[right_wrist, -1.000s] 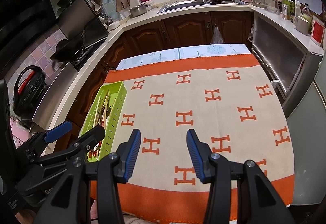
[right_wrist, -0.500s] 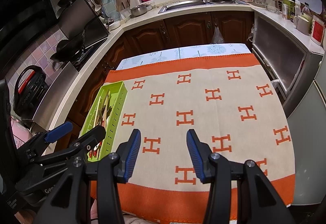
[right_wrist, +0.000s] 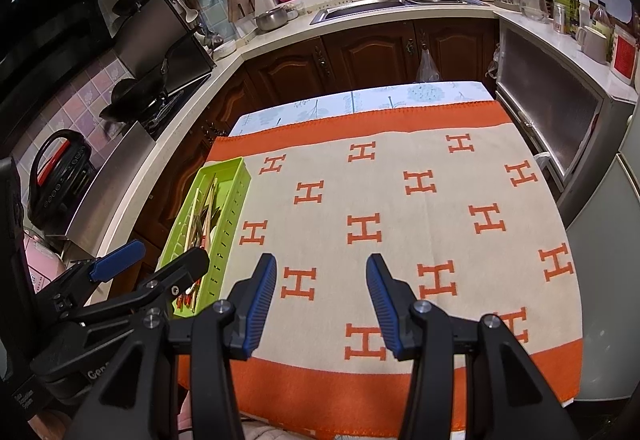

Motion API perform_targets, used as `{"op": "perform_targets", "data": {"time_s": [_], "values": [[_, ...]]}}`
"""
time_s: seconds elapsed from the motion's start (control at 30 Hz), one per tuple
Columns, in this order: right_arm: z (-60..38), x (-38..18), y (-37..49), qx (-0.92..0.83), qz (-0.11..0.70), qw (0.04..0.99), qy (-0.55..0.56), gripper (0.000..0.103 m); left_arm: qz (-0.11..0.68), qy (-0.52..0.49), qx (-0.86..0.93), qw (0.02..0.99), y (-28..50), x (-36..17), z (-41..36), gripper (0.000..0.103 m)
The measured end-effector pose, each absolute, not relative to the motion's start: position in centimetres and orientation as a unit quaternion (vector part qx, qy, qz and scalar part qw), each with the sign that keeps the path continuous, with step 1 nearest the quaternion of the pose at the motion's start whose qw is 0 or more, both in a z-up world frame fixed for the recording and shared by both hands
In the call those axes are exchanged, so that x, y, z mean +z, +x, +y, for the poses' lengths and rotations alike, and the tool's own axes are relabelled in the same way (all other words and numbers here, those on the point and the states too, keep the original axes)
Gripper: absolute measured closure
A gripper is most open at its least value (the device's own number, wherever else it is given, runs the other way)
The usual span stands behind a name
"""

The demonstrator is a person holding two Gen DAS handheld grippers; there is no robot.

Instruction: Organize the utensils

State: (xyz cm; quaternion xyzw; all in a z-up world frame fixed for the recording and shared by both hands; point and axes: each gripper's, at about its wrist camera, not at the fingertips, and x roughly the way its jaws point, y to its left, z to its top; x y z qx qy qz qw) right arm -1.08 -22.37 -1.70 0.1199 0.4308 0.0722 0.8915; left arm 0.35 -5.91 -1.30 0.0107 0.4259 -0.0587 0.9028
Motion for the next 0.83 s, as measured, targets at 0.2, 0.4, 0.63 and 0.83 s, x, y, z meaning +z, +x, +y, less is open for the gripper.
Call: {"op": "perform_targets", "data": {"time_s": [0.2, 0.4, 0.63, 0.83], "values": [[-22.53, -1.70, -1.04, 0.072, 0.430, 0.892, 0.120, 0.056, 0.428, 0.010, -0.057, 0.902, 0.31, -1.36, -6.14, 0.021], [-22.23, -1.82, -1.35, 0.073, 0.431, 0.891, 0.123, 0.056, 0.430, 0.010, -0.056, 0.901, 0.10, -1.45, -6.24, 0.021], [-22.42, -1.86, -1.27, 0.073, 0.432, 0.891, 0.123, 0.056, 0.427, 0.012, -0.055, 0.902, 0.16, -1.37, -6.28, 0.022], [-22.14, -1.99, -1.48, 0.073, 0.432, 0.891, 0.123, 0.056, 0.429, 0.013, -0.054, 0.902, 0.06, -1.35, -6.35, 0.022]]}}
